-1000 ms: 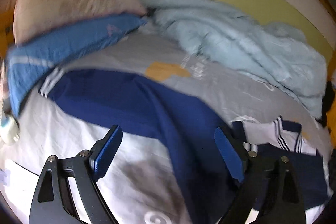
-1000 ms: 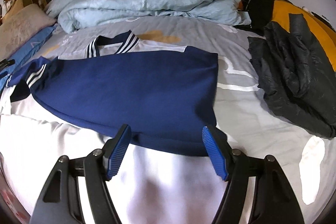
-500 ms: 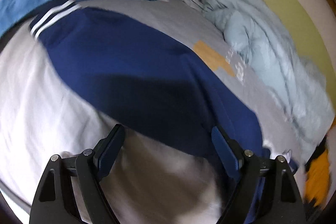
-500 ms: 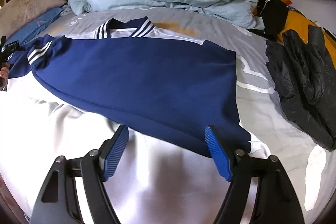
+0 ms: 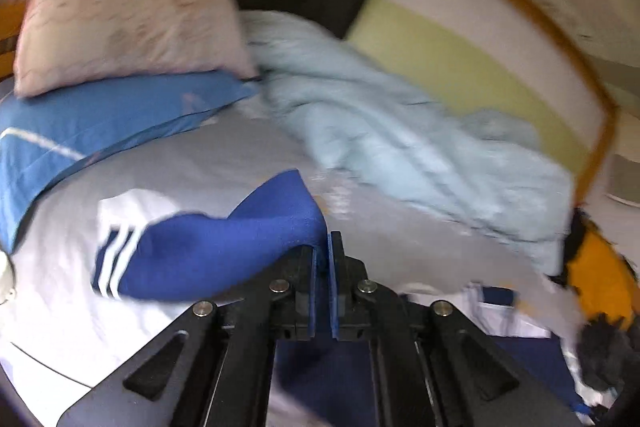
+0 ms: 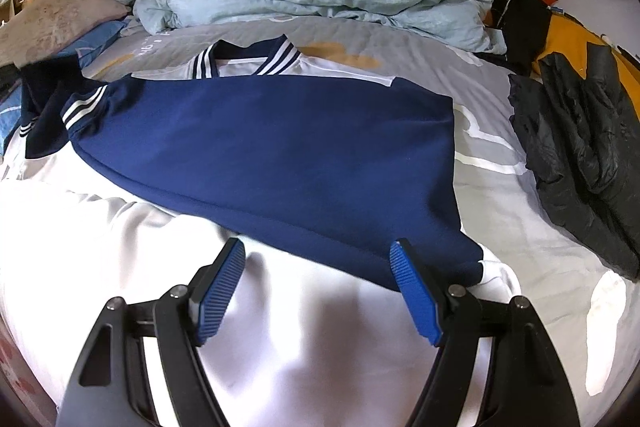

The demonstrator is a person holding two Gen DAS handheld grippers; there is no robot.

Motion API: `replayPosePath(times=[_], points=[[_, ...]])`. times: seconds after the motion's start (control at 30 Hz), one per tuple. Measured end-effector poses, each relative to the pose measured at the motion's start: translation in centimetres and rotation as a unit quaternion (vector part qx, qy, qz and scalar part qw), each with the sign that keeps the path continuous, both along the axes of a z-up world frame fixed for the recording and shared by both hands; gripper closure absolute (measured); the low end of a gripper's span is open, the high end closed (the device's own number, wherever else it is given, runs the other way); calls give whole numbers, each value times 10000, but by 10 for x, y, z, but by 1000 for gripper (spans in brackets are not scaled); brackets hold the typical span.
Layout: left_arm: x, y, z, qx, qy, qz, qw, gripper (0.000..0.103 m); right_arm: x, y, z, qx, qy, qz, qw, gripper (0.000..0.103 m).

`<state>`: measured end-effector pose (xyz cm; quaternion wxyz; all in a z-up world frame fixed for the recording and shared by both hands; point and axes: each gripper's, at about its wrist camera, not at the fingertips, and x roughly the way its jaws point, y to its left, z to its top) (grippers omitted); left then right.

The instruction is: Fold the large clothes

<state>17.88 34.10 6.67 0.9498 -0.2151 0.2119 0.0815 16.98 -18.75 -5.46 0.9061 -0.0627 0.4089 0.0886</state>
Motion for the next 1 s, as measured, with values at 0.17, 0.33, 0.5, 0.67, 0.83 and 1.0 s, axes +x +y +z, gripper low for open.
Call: replayPosePath(times=[0.17, 0.33, 0.5, 0.67, 0.83, 1.0], points=[[-22, -84, 27, 408, -311, -995, 9937, 99, -2, -2, 3, 73, 1, -40, 10000, 30], [-32, -159, 20, 183, -202, -1848, 9824, 99, -5, -6, 9, 187, -41, -103, 9998, 30], [-35, -221, -19, 667, 356, -2031, 9762, 99, -13, -12, 15, 300, -74, -144, 9994, 30], [-47, -248, -45, 635, 880, -1970, 9744, 91, -18, -21, 18, 389, -37, -197, 9990, 30], [-70, -251, -44, 670, 714, -1938, 9761, 61, -19, -27, 19, 442, 18, -267, 9987, 30], [-74, -227, -29, 745, 538, -1495, 9845, 44, -20, -27, 20, 456, -17, -251, 9986, 30]])
